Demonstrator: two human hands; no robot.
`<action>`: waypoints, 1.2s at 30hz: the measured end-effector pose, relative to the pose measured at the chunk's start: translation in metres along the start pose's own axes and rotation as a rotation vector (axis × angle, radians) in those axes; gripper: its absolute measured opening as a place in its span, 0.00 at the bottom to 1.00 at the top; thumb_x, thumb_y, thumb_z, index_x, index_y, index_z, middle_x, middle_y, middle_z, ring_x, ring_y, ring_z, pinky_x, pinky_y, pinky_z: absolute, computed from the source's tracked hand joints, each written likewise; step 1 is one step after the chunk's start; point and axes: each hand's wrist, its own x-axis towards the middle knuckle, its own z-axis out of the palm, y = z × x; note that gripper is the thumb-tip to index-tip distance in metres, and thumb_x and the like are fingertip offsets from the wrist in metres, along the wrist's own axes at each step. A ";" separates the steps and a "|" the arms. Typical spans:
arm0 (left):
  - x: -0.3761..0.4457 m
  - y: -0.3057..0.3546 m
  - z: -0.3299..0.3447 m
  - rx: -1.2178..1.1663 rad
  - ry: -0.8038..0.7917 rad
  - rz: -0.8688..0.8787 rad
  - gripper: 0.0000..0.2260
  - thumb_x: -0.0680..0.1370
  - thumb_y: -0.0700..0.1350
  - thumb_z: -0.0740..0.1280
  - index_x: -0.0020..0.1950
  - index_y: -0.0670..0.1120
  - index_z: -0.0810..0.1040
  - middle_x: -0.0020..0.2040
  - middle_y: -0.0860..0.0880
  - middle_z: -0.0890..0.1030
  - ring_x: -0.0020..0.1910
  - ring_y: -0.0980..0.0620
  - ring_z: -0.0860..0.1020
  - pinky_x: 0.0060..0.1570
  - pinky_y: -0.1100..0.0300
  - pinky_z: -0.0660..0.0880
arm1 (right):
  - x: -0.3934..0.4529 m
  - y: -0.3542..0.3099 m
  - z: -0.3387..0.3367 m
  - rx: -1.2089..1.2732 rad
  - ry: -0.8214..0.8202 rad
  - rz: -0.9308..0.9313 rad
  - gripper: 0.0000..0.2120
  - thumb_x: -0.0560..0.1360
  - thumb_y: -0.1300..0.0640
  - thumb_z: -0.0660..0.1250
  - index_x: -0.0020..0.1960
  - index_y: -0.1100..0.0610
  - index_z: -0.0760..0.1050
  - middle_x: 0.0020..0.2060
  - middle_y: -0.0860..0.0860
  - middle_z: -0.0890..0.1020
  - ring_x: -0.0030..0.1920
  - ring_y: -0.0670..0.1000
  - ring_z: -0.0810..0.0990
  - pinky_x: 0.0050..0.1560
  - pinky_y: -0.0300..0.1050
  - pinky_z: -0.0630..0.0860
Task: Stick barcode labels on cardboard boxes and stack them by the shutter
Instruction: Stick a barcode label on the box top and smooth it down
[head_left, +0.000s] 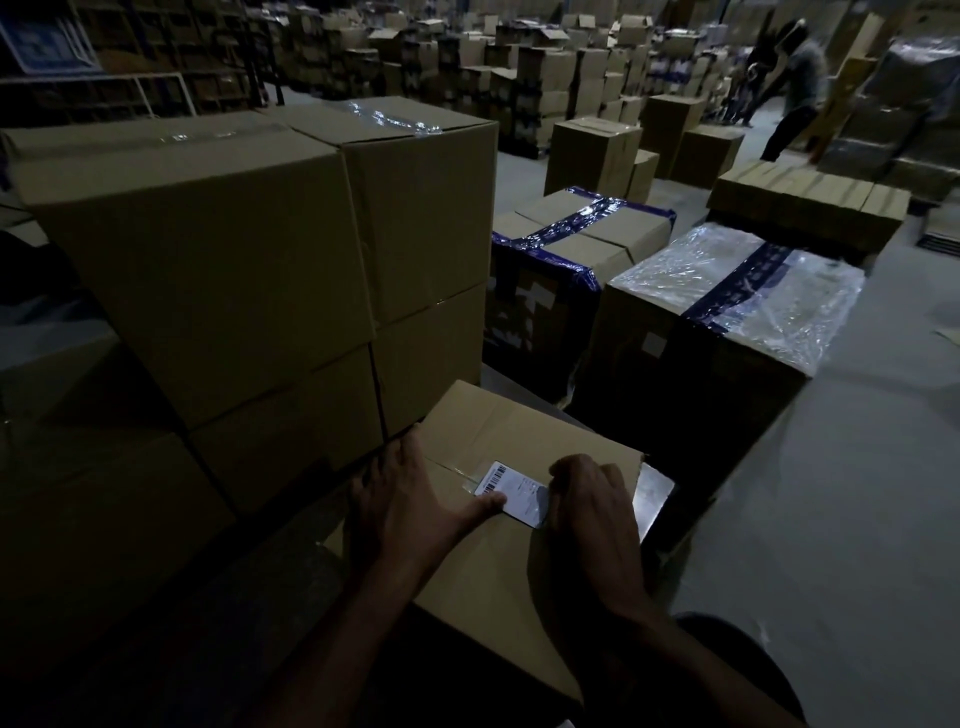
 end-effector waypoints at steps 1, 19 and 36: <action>0.000 -0.001 0.001 0.005 0.003 0.003 0.62 0.55 0.84 0.58 0.80 0.50 0.51 0.78 0.47 0.62 0.76 0.47 0.61 0.73 0.46 0.55 | 0.001 -0.001 -0.001 -0.004 0.002 -0.004 0.12 0.71 0.57 0.68 0.50 0.51 0.67 0.44 0.46 0.74 0.44 0.47 0.69 0.39 0.43 0.70; 0.002 -0.002 0.002 -0.011 0.015 -0.005 0.62 0.53 0.84 0.60 0.79 0.51 0.52 0.77 0.48 0.63 0.75 0.48 0.63 0.72 0.46 0.57 | 0.008 -0.002 -0.003 0.117 -0.021 0.087 0.09 0.72 0.62 0.66 0.51 0.53 0.72 0.43 0.46 0.74 0.45 0.49 0.73 0.41 0.43 0.71; -0.029 -0.025 -0.012 -0.120 0.092 -0.019 0.50 0.61 0.73 0.70 0.77 0.53 0.61 0.73 0.48 0.68 0.72 0.46 0.66 0.69 0.46 0.63 | 0.018 0.034 -0.006 -0.049 -0.007 -0.020 0.04 0.74 0.53 0.66 0.49 0.47 0.75 0.50 0.46 0.76 0.54 0.50 0.72 0.54 0.46 0.62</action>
